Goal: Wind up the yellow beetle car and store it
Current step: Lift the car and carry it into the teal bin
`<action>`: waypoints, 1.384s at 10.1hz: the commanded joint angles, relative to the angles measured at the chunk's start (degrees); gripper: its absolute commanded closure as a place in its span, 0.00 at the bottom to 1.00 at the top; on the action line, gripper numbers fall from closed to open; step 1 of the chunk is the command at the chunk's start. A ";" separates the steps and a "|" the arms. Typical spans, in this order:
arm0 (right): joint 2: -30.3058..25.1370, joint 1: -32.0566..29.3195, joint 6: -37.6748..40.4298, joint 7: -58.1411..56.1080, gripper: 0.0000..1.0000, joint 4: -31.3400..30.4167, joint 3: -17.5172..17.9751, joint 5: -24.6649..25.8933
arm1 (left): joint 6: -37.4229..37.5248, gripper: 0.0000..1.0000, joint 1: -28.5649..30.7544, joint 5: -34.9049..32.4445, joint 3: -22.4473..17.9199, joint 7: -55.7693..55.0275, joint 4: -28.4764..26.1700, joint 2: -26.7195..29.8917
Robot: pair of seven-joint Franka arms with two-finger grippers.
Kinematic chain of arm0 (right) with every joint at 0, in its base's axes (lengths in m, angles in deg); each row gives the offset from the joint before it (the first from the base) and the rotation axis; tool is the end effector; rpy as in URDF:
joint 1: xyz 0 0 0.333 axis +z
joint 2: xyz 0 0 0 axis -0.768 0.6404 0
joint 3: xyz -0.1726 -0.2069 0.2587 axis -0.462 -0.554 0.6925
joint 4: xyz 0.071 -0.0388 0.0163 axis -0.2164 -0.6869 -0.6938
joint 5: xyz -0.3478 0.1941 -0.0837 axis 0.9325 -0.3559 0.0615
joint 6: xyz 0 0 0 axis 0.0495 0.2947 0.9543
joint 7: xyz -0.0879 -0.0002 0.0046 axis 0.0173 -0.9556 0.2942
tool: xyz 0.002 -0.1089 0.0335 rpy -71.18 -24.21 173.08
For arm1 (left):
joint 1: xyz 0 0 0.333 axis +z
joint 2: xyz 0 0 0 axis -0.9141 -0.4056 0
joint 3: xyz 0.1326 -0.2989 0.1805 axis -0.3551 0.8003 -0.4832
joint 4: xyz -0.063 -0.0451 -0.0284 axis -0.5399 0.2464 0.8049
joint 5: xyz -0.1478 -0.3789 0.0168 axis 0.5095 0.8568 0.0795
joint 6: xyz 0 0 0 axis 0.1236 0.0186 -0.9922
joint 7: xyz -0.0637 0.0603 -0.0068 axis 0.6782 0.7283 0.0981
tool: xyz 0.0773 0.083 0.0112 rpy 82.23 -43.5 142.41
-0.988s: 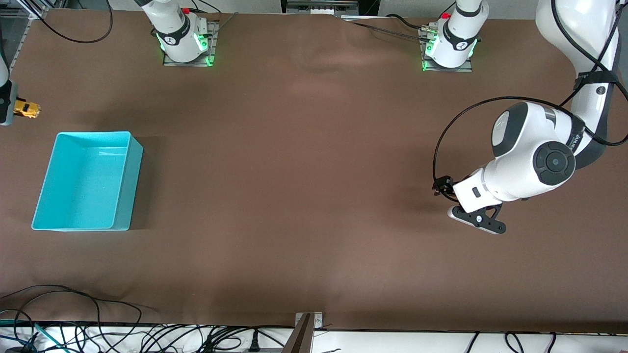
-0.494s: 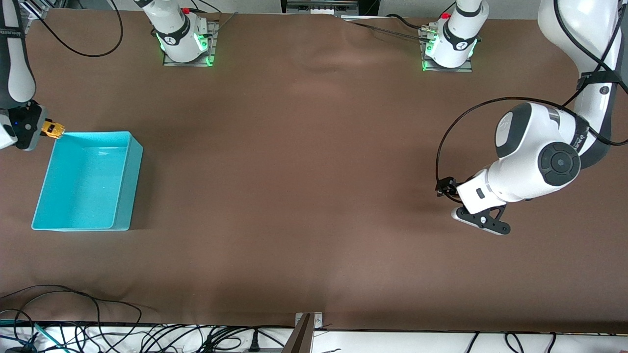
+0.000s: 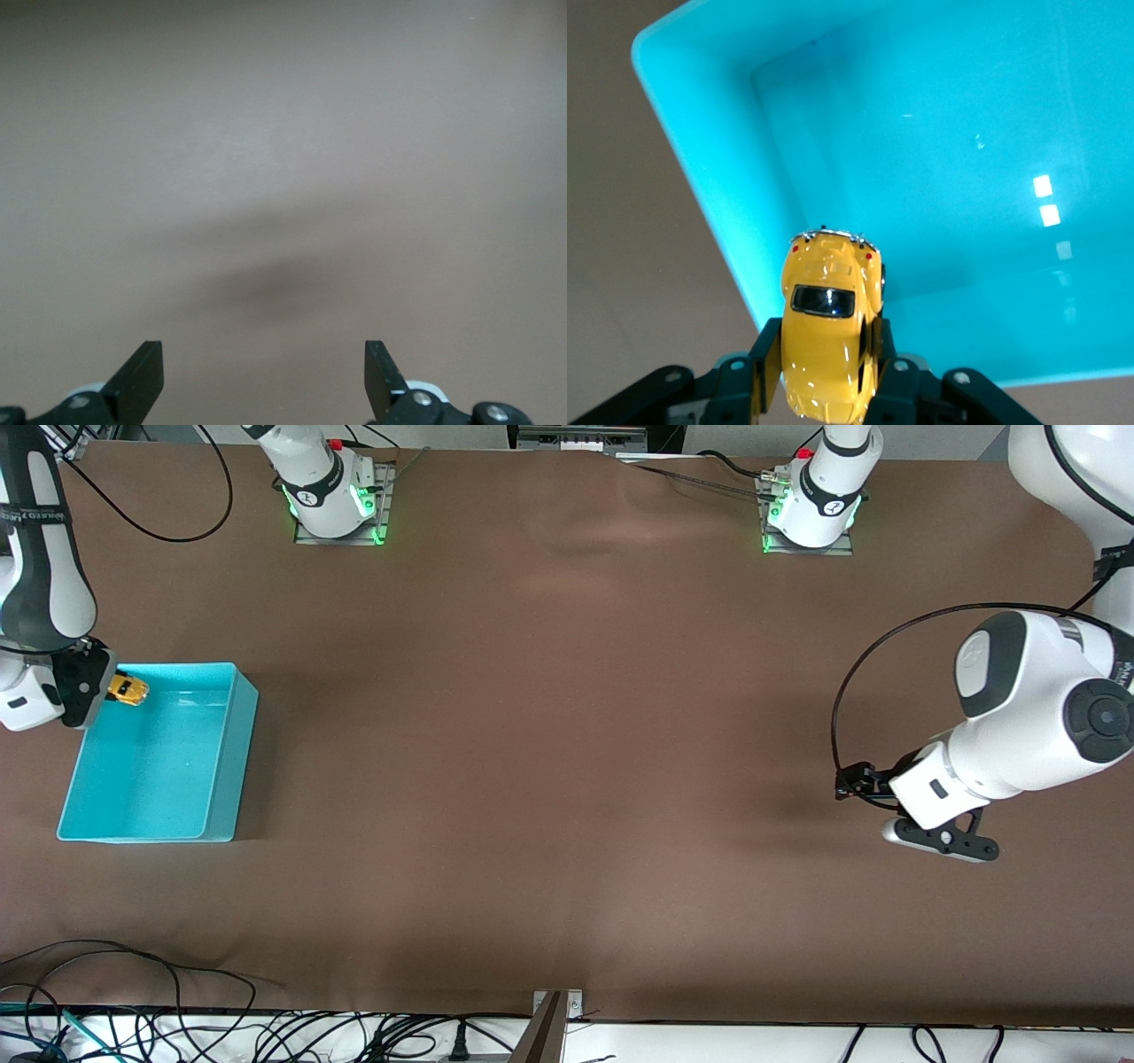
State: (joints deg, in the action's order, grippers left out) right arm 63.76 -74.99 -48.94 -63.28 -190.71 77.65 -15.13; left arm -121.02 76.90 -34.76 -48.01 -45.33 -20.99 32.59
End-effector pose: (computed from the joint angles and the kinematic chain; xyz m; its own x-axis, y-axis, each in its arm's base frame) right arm 0.5669 -0.2387 0.3467 0.2882 0.9399 -0.1833 0.9230 -0.3236 -0.2080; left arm 0.7300 -0.0509 0.4472 0.9837 -0.1787 -0.0205 -0.1763 -0.9804 0.0875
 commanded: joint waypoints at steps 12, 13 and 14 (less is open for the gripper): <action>11.32 2.84 -9.50 3.28 1.00 3.88 0.16 -1.40 | 3.77 0.00 7.88 2.22 0.61 -1.22 0.76 -1.28; 11.32 2.93 -10.74 3.19 0.86 3.61 0.16 -1.40 | 3.77 0.00 8.24 2.22 0.61 -1.22 0.84 -1.20; 11.32 3.28 -10.84 3.27 0.24 3.52 0.16 -1.49 | 3.77 0.00 8.33 2.14 0.61 -1.22 1.02 -1.11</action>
State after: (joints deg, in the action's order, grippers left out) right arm 75.20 -72.30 -59.22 -60.57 -187.08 77.83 -15.63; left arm -118.06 84.64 -33.78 -47.99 -45.99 -20.92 31.30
